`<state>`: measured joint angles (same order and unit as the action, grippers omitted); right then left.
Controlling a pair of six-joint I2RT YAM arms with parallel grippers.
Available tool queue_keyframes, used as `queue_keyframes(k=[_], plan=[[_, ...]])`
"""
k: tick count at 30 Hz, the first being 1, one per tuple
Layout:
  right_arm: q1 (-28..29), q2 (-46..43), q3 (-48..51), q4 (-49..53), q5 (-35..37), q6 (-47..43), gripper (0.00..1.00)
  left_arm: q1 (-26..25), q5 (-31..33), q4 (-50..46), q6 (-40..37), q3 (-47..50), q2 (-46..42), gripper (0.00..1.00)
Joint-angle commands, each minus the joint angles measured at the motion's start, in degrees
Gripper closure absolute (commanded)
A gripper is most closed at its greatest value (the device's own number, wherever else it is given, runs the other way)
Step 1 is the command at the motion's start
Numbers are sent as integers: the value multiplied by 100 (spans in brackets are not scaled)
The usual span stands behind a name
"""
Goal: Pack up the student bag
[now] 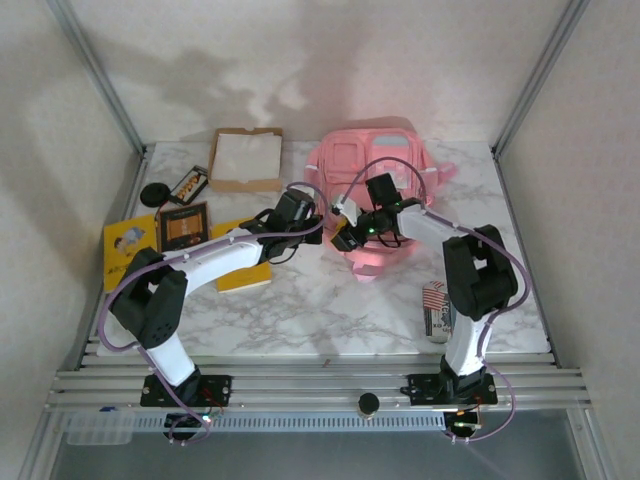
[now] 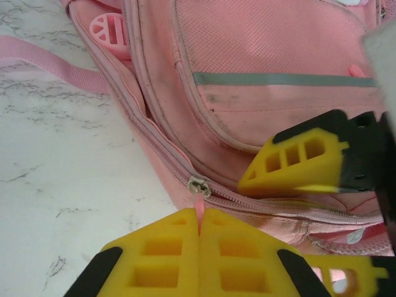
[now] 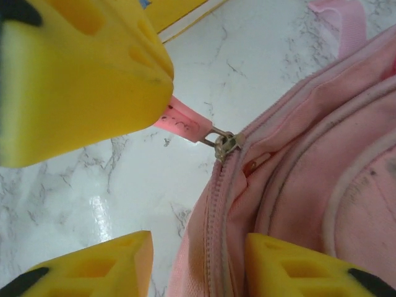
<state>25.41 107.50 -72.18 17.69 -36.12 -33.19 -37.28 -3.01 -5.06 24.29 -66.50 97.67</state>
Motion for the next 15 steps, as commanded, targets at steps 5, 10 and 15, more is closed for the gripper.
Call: queue_keyframes(k=[5, 10, 15], plan=[[94, -301, -62, 73, 148, -401, 100, 105, 547, -200, 203, 35, -81, 100], [88, -841, 219, -62, 276, -308, 100, 324, 1360, -402, 304, 62, 56, 100], [90, -1270, 586, -335, 404, -65, 100, 770, 1549, -58, 247, -82, 423, 100]])
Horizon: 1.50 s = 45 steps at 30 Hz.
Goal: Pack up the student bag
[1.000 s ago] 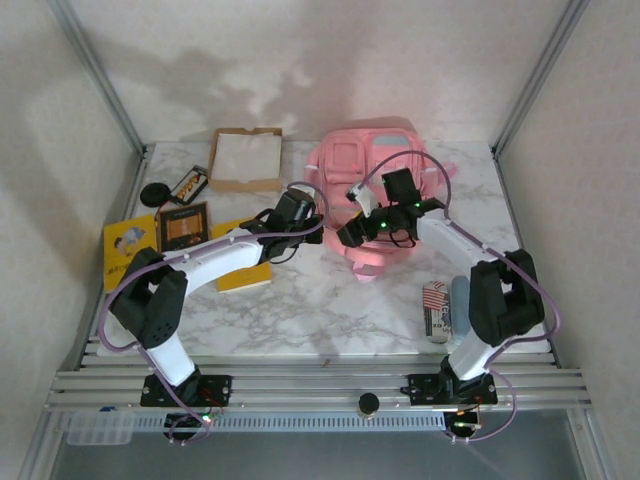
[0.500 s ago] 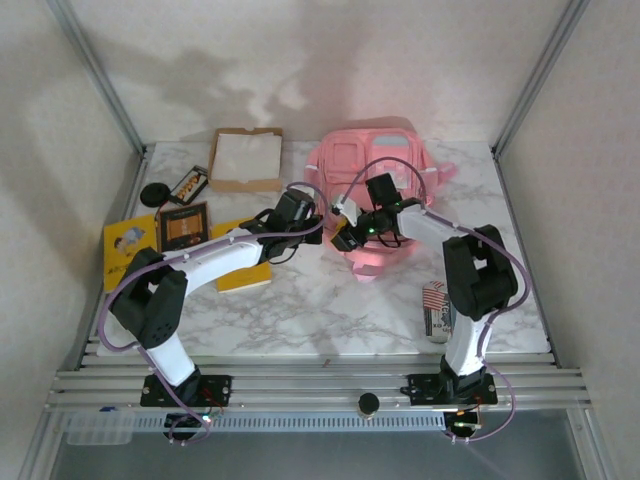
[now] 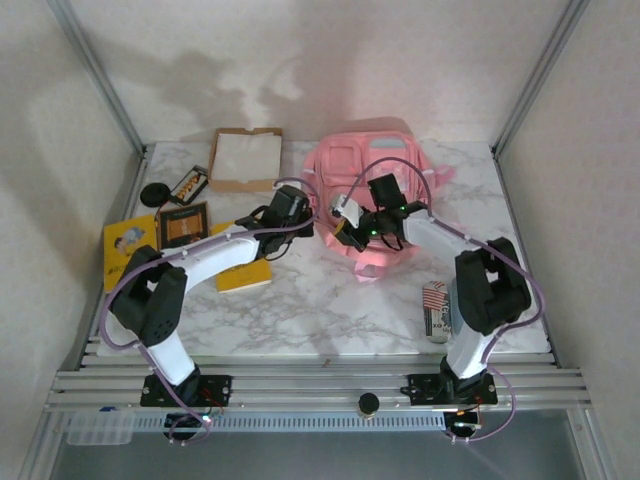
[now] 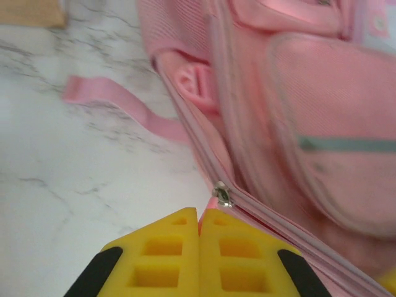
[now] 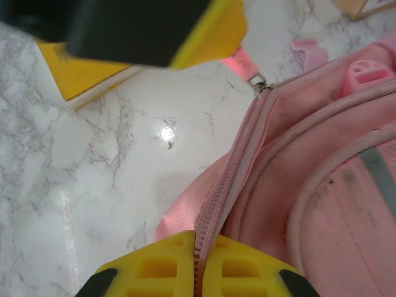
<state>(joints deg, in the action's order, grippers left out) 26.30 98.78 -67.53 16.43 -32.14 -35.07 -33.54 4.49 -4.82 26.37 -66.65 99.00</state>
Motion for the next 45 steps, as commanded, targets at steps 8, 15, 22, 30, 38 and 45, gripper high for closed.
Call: queue_keyframes(k=[8, 15, 22, 30, 38, 45], plan=[[66, -421, 253, -417, 78, 487, 100, 670, 198, 585, -229, -564, 955, 100], [182, -254, -91, -612, 123, 1242, 79, 735, -287, 378, -200, -443, 790, 89], [124, -75, -992, 690, -863, 2592, 25, 878, -636, -41, 366, 741, -982, 40], [1205, -376, -427, -618, 752, 5350, 1, 1332, -282, -1258, 1116, 1997, -2679, 23], [2155, 736, -592, -1389, 1523, 7079, 1, 2250, -476, -1312, 1248, 2981, -3097, 14], [2346, 1643, -1121, -1563, 1635, 7433, 27, 2721, -1436, -533, 961, 3374, -2656, 23]])
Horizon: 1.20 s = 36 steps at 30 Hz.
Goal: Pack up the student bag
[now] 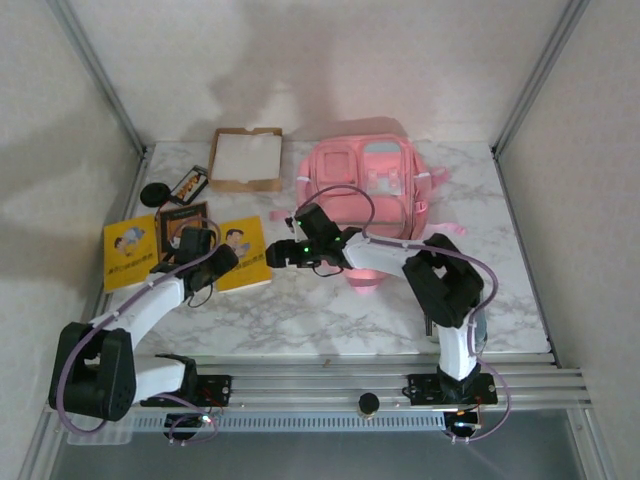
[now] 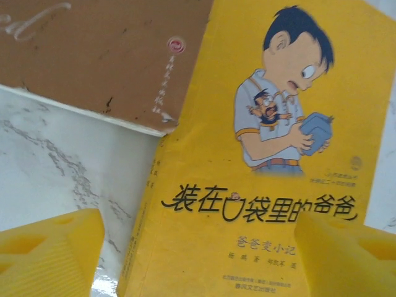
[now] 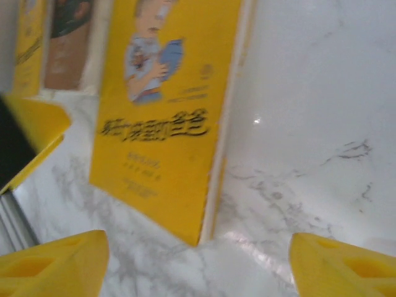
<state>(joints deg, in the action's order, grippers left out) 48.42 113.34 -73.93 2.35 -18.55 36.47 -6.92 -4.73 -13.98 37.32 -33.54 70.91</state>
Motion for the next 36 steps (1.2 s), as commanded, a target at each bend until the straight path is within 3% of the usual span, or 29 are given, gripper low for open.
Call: queue_keyframes(k=[1, 8, 16, 19, 36], plan=[[149, 301, -596, -101, 310, 257, 30, 59, -555, 416, -161, 63, 218, 23], [157, 985, -1267, 314, 361, 253, 35, 64, -782, 579, -318, 40, 753, 29], [273, 1422, -1573, 504, 315, 267, 33, 59, -930, 859, -243, 247, 943, 31], [303, 1539, -1698, 648, 281, 273, 33, 33, -637, 699, -273, 180, 984, 33], [361, 1042, -1805, 542, -17, 247, 55, -108, -311, 554, -339, 151, 1136, 37]])
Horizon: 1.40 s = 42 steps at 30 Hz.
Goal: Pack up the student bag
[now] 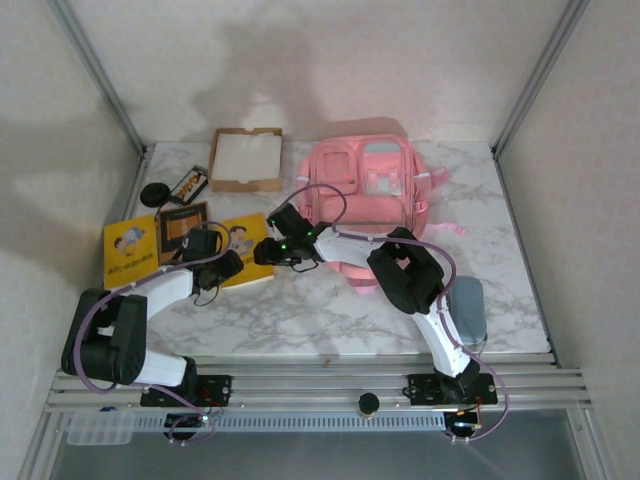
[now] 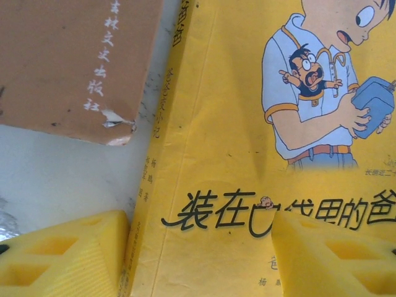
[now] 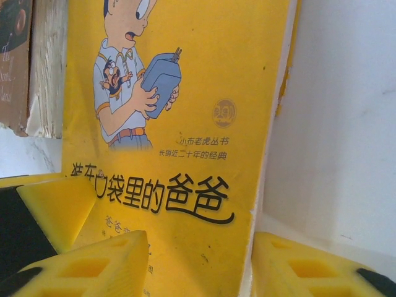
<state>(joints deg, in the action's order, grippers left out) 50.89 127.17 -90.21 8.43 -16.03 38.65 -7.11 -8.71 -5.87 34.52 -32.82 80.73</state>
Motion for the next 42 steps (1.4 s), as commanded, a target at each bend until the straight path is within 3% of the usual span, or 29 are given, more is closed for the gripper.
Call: queue_keyframes(k=[1, 6, 10, 19, 25, 33, 38, 42], plan=[[117, -381, -189, -25, -240, 28, 56, -101, 112, -257, -57, 78, 149, 38], [106, -470, -153, 119, -109, -2, 62, -158, 159, -290, -85, 44, 221, 39], [106, -637, 32, 9, 19, 31, 73, -182, 168, -284, -77, 26, 240, 39], [57, -602, 93, -95, -168, 184, 83, -290, 106, -233, -43, -31, 246, 39], [-39, -842, 186, -194, -231, 194, 100, -299, -9, -280, -8, -91, 142, 38], [-221, -1347, 63, -59, -614, -14, 100, -184, -235, -754, 96, -373, -753, 23], [-485, -1640, -30, 74, -1036, -125, 100, 108, -785, -907, 180, -454, -1374, 17], [-707, -2036, -32, 140, -1578, -226, 100, 461, -1627, -879, 324, -565, -1781, 11]])
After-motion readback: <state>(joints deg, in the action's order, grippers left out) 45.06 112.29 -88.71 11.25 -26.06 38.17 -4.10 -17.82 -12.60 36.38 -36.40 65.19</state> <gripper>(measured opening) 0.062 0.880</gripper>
